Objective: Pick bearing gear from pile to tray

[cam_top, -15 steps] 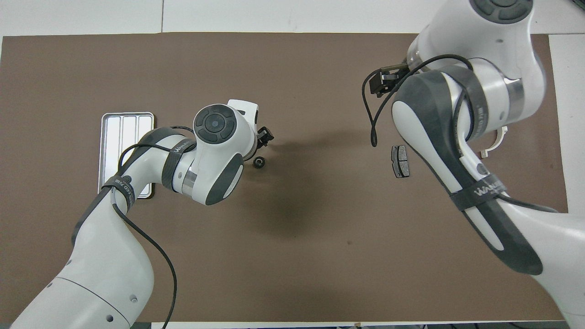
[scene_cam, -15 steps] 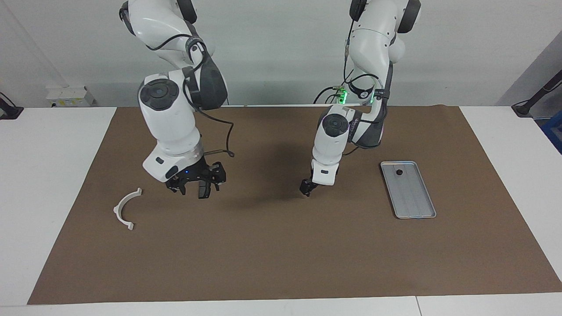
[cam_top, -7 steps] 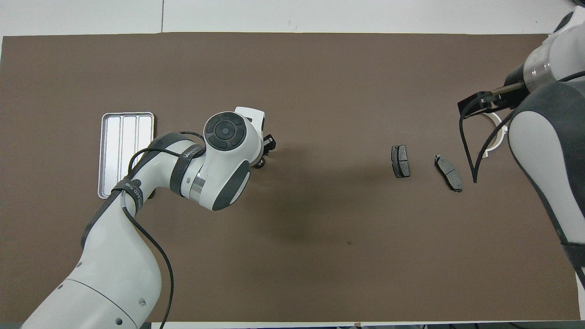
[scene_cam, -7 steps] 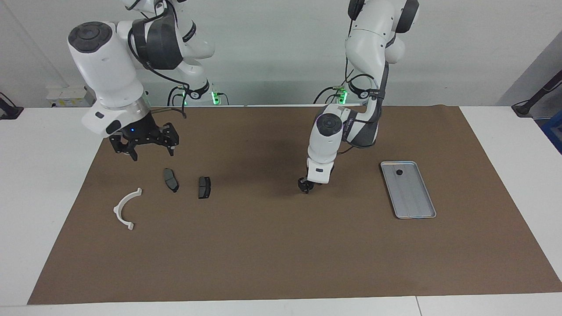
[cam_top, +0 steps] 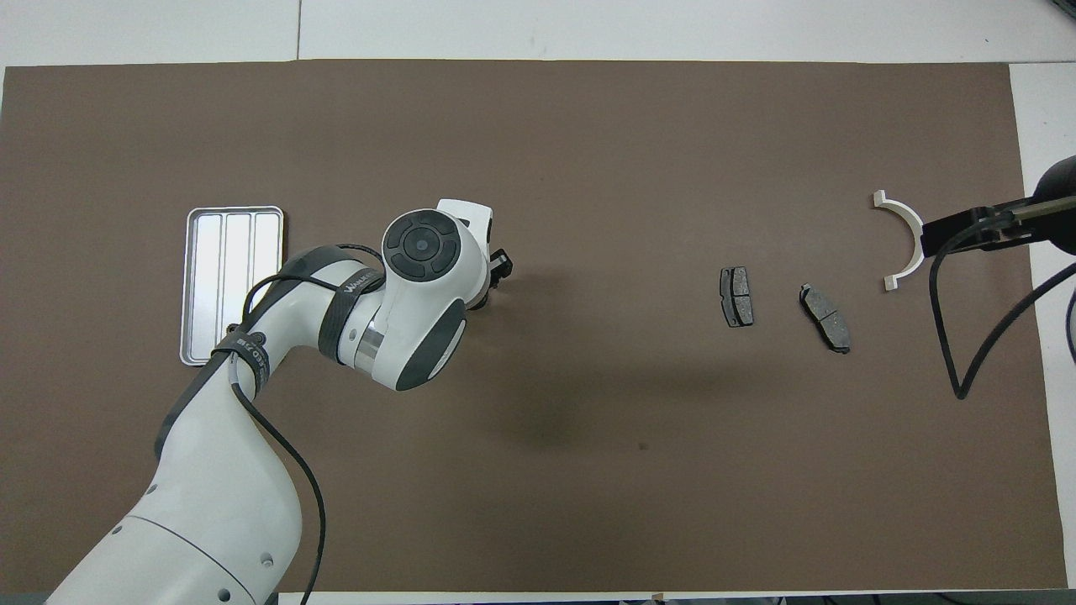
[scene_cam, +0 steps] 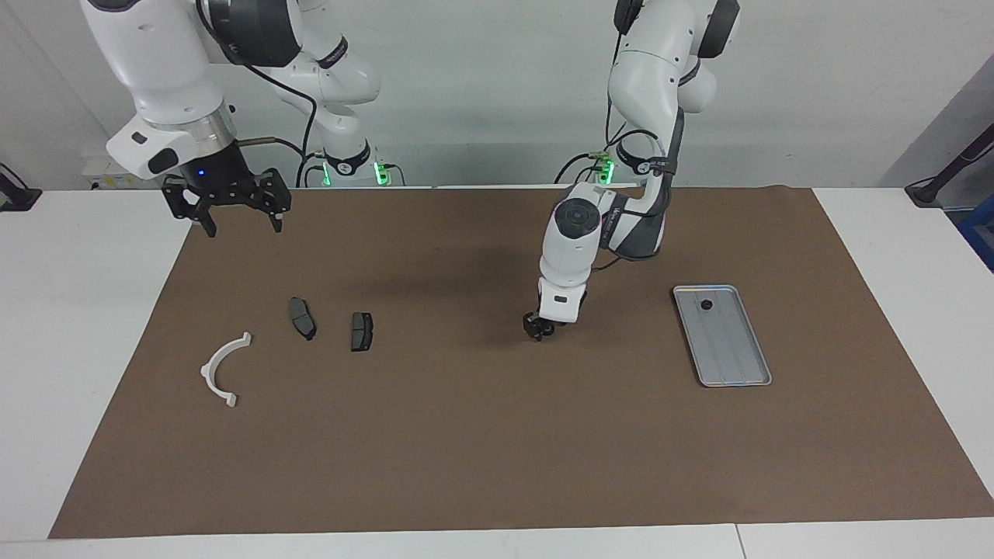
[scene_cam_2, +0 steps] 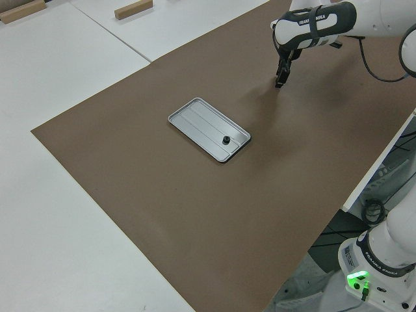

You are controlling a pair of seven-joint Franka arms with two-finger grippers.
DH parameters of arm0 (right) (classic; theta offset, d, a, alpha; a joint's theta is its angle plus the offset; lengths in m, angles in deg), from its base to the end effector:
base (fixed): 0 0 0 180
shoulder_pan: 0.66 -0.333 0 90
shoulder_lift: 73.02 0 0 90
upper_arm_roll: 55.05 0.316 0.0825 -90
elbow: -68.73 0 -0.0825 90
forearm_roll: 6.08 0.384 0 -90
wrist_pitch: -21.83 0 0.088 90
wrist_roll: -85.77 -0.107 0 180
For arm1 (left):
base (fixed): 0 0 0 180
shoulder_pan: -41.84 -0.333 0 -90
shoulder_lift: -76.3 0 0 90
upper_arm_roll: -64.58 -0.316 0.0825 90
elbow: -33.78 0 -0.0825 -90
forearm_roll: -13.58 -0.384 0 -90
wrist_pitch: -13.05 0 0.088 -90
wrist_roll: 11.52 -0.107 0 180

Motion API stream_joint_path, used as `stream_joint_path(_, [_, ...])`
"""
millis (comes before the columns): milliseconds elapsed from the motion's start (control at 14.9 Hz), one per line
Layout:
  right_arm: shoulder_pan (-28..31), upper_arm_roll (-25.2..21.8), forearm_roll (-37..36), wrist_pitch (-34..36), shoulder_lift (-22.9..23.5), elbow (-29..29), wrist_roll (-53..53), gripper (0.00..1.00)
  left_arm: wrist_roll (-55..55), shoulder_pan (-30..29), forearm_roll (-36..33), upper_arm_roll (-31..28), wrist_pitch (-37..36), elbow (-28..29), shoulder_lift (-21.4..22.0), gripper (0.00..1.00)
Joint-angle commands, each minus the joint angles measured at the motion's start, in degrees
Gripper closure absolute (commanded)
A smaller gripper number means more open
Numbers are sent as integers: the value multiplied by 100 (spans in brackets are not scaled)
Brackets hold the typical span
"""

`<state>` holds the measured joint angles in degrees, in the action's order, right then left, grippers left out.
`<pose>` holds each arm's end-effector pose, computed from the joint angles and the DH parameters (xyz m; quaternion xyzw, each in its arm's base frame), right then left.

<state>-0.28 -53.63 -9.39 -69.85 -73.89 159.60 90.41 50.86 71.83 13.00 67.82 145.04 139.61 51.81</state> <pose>0.5528 0.0041 0.6285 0.9982 0.0499 0.0137 0.0295 0.5396 -0.3503 0.2968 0.9678 0.2510 0.0042 0.0163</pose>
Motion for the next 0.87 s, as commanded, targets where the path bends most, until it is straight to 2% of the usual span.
stream_joint_path(0, [-21,-72,251,203,-256,177,90,0,177,104,-91,-95,108,175,120,45])
stream_joint_path(201, [-12,-81,331,370,-256,195,72,0,222,112,-91,-95,152,202,120,46])
stream_joint_path(804, [-12,-55,339,309,-142,186,-86,0,292,139,-100,-95,231,193,85,48])
